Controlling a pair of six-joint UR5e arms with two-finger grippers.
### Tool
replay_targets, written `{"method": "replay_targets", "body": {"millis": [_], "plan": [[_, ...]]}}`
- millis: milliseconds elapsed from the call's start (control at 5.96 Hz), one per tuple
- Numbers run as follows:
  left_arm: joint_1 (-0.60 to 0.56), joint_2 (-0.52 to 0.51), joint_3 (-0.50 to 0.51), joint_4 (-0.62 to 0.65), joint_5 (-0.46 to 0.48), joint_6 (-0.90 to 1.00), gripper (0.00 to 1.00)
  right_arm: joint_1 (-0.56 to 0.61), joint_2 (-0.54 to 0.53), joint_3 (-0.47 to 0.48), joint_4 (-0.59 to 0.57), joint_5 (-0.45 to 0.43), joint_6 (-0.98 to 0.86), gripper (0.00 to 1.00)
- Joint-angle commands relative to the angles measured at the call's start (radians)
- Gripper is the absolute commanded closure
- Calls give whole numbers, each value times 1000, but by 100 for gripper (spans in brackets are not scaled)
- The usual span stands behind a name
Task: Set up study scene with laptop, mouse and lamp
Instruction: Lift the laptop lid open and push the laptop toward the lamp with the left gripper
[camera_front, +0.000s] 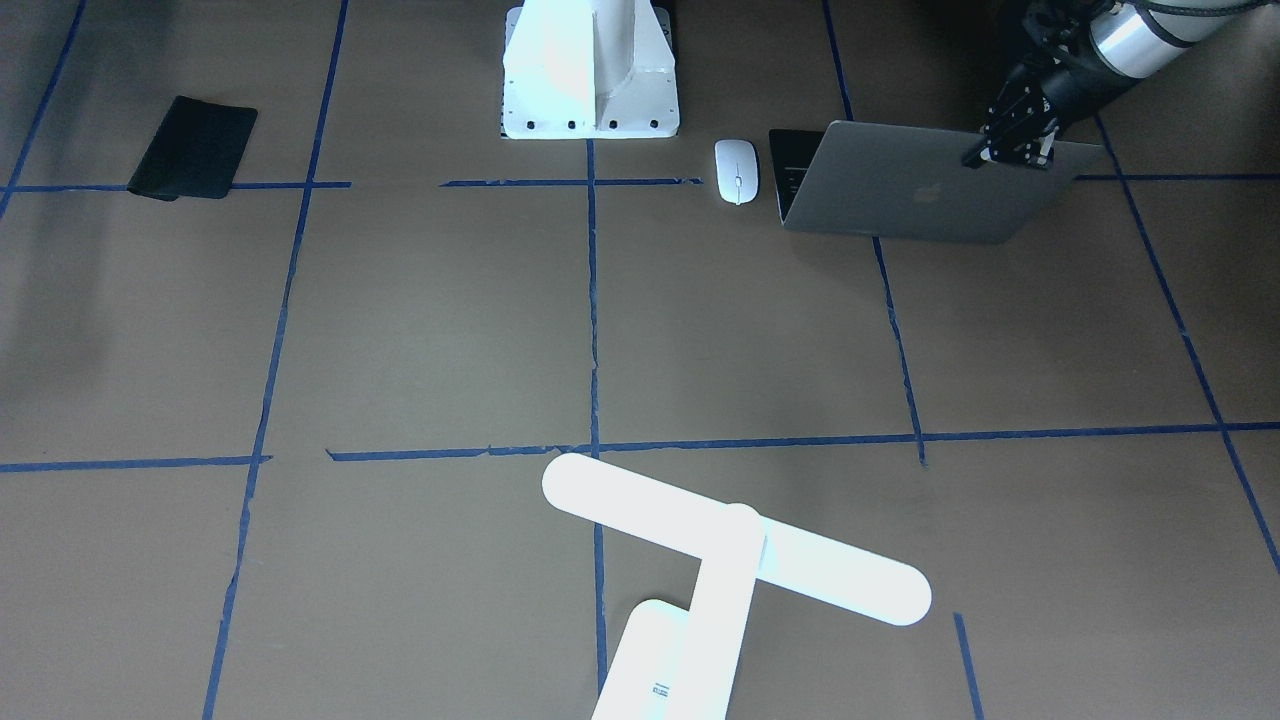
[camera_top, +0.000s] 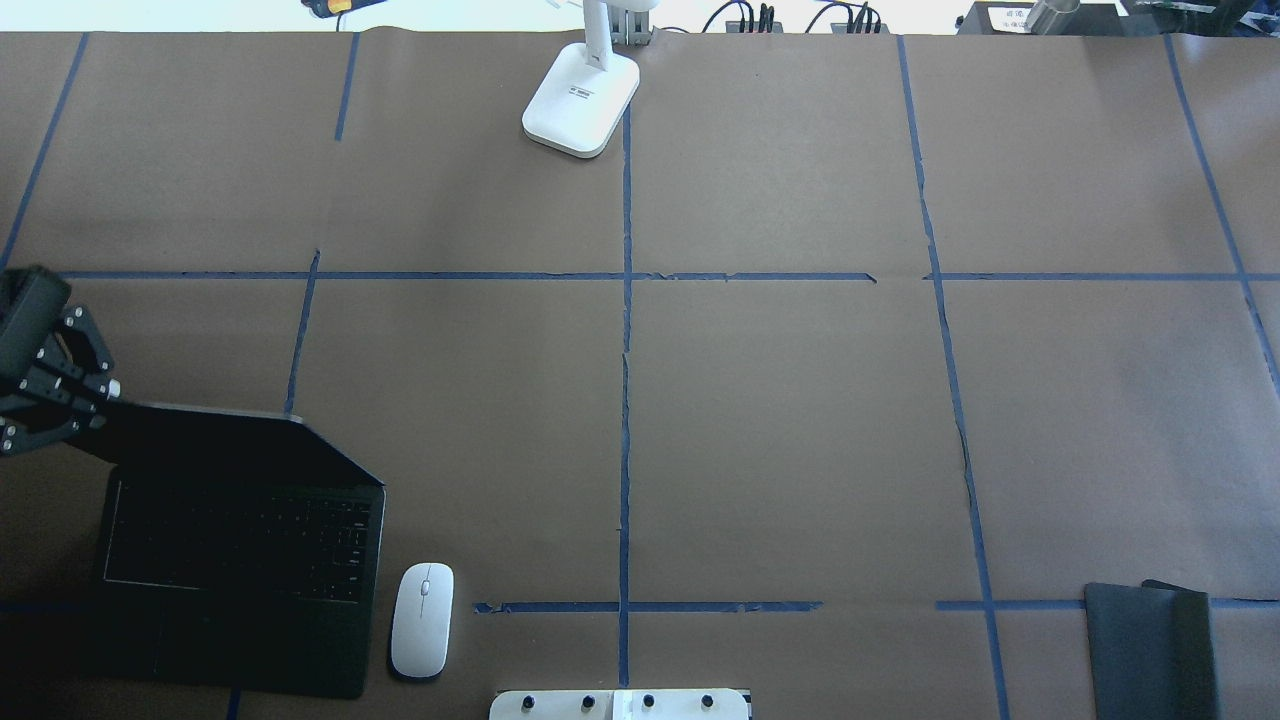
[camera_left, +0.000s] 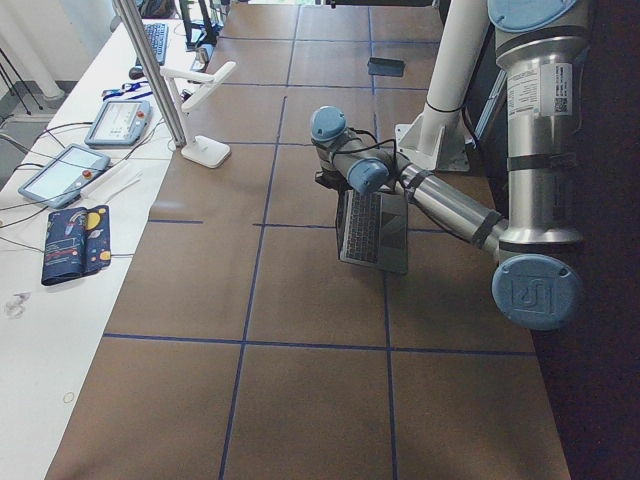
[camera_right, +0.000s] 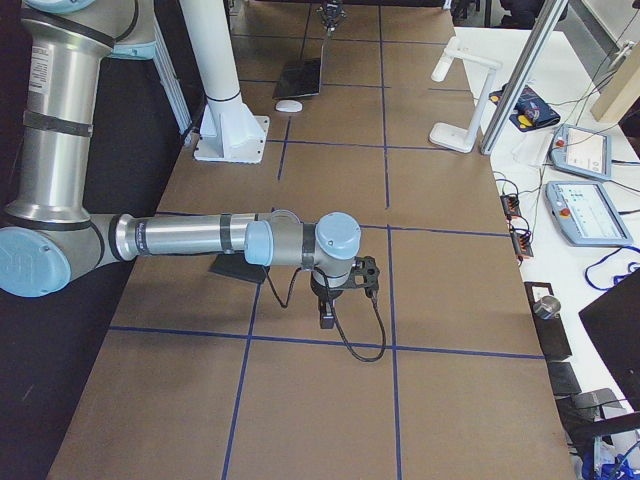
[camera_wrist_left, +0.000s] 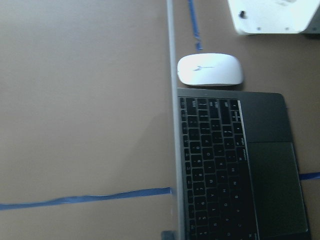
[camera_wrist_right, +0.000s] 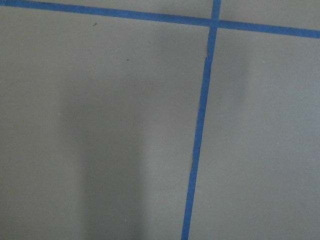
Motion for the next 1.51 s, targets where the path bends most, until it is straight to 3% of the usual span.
{"method": "replay_targets", "body": {"millis": [0,336,1007,1342], "plan": [[-56,-207,118,111,26,48,100,0,0,1,0,0,0,0],[-56,-460,366,111,74,42,100,0,0,3,1,0,0,0],[-27,-767,650,70,72,-165,100,0,0,3,1,0,0,0],[-16,-939,973,-109,76,-171,100,0,0,3,1,0,1,0]]}}
